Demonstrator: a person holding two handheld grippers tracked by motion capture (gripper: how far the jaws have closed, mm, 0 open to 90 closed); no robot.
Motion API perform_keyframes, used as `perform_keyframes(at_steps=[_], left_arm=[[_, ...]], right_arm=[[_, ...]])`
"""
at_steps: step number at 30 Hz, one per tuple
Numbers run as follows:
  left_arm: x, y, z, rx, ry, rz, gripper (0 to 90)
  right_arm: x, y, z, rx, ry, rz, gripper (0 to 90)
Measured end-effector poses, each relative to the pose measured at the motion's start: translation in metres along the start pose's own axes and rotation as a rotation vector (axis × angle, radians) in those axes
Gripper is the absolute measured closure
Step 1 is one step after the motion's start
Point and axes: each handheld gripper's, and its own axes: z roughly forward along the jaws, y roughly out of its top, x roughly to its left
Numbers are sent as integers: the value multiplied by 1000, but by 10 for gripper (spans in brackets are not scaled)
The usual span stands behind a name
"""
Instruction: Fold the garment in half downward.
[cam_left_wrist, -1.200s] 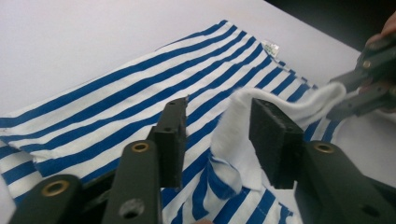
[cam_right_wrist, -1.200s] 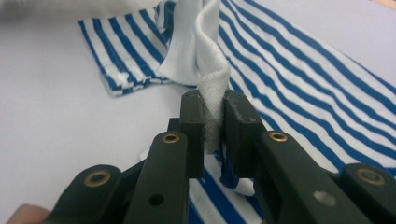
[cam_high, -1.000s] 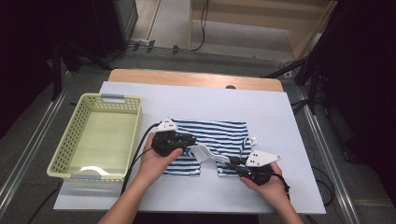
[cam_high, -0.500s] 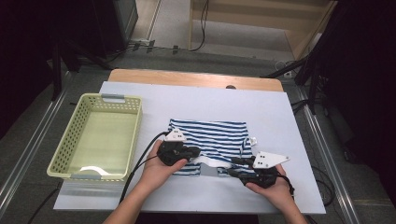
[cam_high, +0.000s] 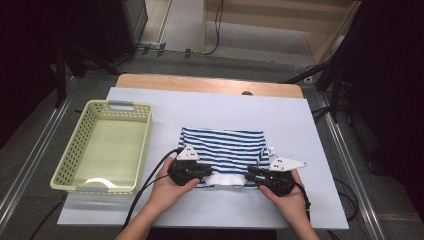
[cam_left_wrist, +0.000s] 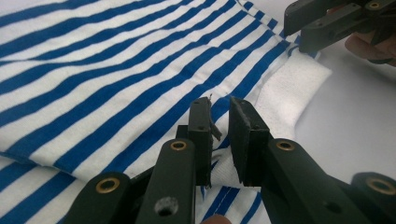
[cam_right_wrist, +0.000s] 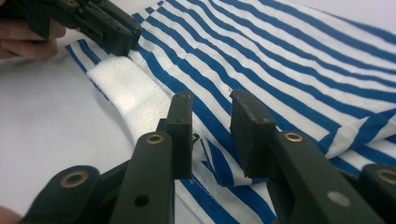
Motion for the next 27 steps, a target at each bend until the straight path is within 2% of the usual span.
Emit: perform_keyframes(at_steps=[4,12,19,21,27], left_arm=[[-1,-2,1,8,8,11,800],[-4,-8,4,30,31,13,821],[-3,-9,6,47,43,3,865],[-3,-9,7,57,60,-3,882],[-4,-9,8,66,72,8,897]], right_arm=[[6,2,3,0,-15,13,728],[18,1,11,33,-58,-23,793],[20,-4,16,67,-76,-23,854],[20,-5,17,80,-83,-33,858],[20,-6,22,95,-104,-47,869]])
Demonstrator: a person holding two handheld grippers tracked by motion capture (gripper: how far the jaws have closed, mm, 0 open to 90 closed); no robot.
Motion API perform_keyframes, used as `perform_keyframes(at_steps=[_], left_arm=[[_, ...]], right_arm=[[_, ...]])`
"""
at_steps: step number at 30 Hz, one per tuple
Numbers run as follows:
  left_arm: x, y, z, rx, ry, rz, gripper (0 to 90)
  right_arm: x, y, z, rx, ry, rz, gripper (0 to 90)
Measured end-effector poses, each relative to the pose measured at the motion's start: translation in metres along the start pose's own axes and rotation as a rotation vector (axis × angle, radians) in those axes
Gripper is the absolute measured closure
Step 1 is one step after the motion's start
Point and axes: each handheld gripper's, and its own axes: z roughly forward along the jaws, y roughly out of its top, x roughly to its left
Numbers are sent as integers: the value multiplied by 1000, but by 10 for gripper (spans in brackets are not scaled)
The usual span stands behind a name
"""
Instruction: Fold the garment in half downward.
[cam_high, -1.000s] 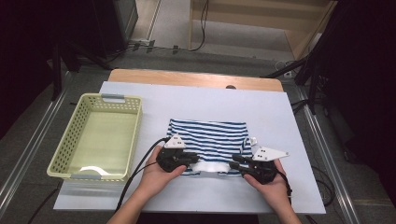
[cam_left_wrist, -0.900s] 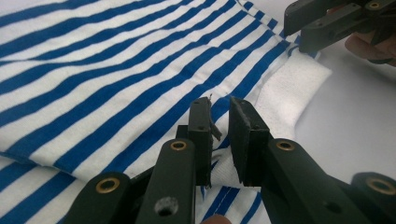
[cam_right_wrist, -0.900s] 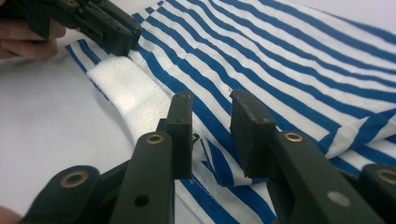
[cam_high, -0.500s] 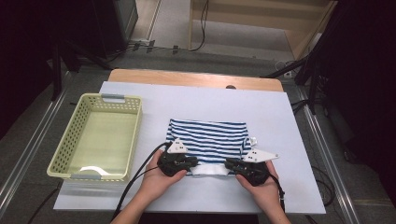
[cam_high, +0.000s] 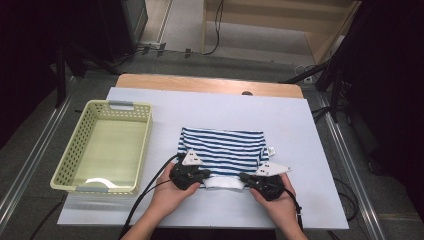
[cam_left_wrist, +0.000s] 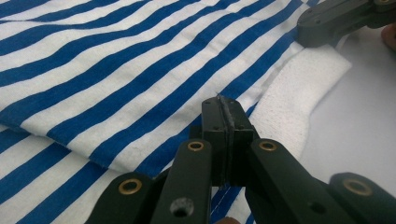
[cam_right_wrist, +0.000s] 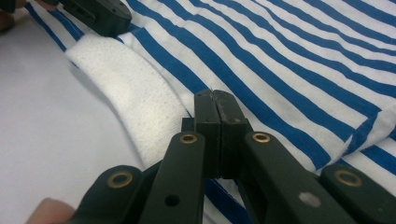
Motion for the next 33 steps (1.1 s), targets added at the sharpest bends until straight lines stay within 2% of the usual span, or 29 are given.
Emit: perform_keyframes(at_steps=[5,8,12,14,17,20,22,24,25,28,30,31,33], left_arm=[[0,2,-1,4,-9,-9,877],[0,3,-4,-4,-2,1,738],[1,5,-13,-54,21,-1,529],[2,8,-18,-81,25,-6,467],[3,12,-22,-95,39,-4,359],[6,22,-32,-134,56,-4,279],[8,25,-36,-155,60,-20,239],[11,26,-38,-157,53,-20,170],[15,28,-41,-171,44,-40,140],[23,30,-45,-189,36,-56,72],[25,30,-47,-191,45,-59,0],[28,30,-48,-194,33,-63,0],[33,31,-48,-198,47,-73,0]], right_arm=[[0,-1,2,10,-2,-3,871],[0,-1,2,11,-6,-4,872],[2,-1,2,14,-25,-16,872],[2,-1,2,13,-25,-17,872],[2,-1,3,12,-21,-13,872],[2,-1,3,10,-19,-9,872],[2,-1,3,8,-18,-12,872],[1,-1,3,10,-15,-12,872],[1,-1,3,9,-13,-10,872],[1,-1,3,9,-17,-14,872],[1,-1,3,9,-14,-12,872],[1,-1,3,10,-15,-13,872],[1,-1,3,10,-17,-12,872]])
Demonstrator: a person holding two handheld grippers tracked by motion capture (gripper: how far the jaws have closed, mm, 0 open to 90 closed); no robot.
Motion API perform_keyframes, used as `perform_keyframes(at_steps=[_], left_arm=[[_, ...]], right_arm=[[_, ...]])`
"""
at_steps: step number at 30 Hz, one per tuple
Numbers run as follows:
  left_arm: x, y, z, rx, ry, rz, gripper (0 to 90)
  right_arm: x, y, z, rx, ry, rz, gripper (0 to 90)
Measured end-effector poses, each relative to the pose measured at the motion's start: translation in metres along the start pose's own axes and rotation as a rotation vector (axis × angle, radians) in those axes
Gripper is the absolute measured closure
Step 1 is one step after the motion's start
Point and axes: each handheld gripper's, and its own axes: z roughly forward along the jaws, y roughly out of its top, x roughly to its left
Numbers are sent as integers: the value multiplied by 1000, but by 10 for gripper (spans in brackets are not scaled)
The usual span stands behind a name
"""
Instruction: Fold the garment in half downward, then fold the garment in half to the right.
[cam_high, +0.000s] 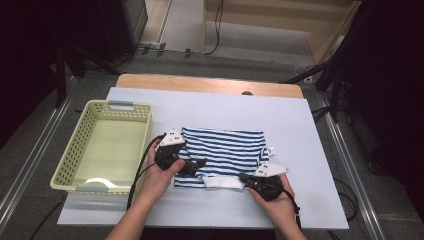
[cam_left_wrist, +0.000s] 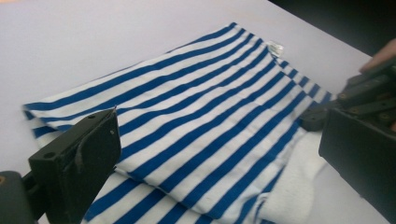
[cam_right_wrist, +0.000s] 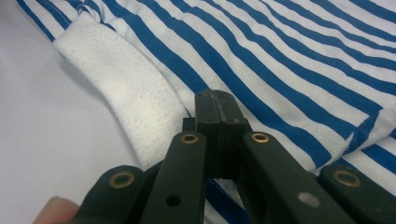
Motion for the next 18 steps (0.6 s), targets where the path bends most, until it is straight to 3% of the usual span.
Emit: perform_keyframes(at_steps=[7,8,15,18], left_arm=[[7,4,4,5,34,21,0],[9,5,6,1,70,44,0],[17,13,11,1,65,20,0],[21,20,17,10,89,-42,75]], right_arm=[[0,0,0,-2,-1,-3,872],[0,0,0,-1,-1,0,872],[0,0,0,-1,0,0,872],[0,0,0,-1,-1,-1,872]])
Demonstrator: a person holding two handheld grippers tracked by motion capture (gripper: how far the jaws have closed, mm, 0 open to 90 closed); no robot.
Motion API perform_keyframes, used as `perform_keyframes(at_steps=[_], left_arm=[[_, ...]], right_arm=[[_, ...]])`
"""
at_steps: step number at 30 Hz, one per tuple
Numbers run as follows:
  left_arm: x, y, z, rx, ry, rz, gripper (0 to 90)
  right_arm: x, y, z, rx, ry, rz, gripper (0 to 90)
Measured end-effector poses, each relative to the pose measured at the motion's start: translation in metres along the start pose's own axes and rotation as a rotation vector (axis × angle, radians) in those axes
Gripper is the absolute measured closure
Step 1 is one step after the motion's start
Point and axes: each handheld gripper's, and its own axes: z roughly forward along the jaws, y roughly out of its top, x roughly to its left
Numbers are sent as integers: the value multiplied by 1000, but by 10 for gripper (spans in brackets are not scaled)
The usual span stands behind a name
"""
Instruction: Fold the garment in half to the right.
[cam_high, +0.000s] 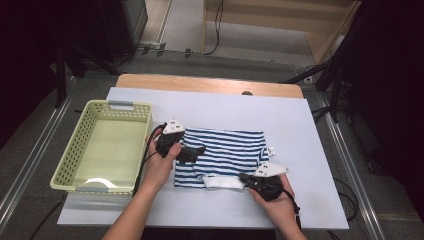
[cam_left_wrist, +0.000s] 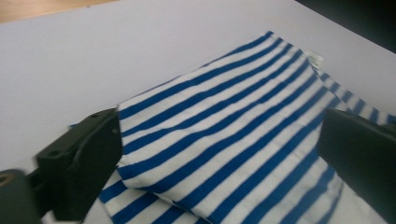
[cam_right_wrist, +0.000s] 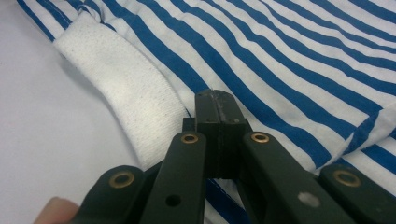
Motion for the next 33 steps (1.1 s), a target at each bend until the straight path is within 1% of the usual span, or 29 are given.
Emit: perform_keyframes(at_steps=[2,4,5,7,8,9,10,11,12,13,14,15,17,19,21,23,25,26,28,30,32,33], left_arm=[[4,2,3,-2,9,-22,129],[7,3,4,0,3,-30,133],[10,5,8,17,37,-42,143],[13,5,12,28,61,-53,168],[15,5,13,34,93,-65,199],[15,5,13,34,93,-65,233],[17,5,14,33,117,-78,255],[21,4,17,31,134,-100,266],[24,4,17,32,149,-111,285],[26,3,18,29,157,-125,301],[28,3,19,28,163,-131,312],[28,3,19,28,163,-131,323],[34,1,24,40,175,-140,343],[38,1,27,52,175,-148,359],[40,1,29,57,178,-145,374],[44,1,32,51,187,-144,411],[47,0,35,46,162,-159,447],[49,-1,36,46,155,-169,448],[52,-3,39,58,170,-184,474],[55,-4,41,64,176,-188,499],[56,-5,42,68,181,-185,500],[58,-6,44,71,191,-185,507]], right_arm=[[0,0,0,0,0,0,872],[0,0,0,0,1,-2,872],[0,0,0,0,0,-2,872],[0,0,0,-1,2,-1,872],[0,0,0,-1,2,-1,872],[0,0,0,-1,2,-1,872],[0,0,0,-1,2,-1,872],[0,0,0,-1,2,-1,872],[0,0,0,-1,1,-2,872],[0,0,0,-1,0,-2,872],[0,0,0,-1,1,-2,872],[0,0,0,-1,1,-2,872],[0,0,0,-1,1,-2,872],[0,0,0,-1,2,-1,872],[0,0,0,-1,4,2,872],[0,0,0,-1,2,-1,872],[0,0,0,-1,3,0,872],[0,0,0,-1,3,1,872],[0,0,0,-2,3,1,872],[0,0,0,-2,2,0,872],[0,0,0,-2,2,0,872],[0,0,0,-2,2,0,872]])
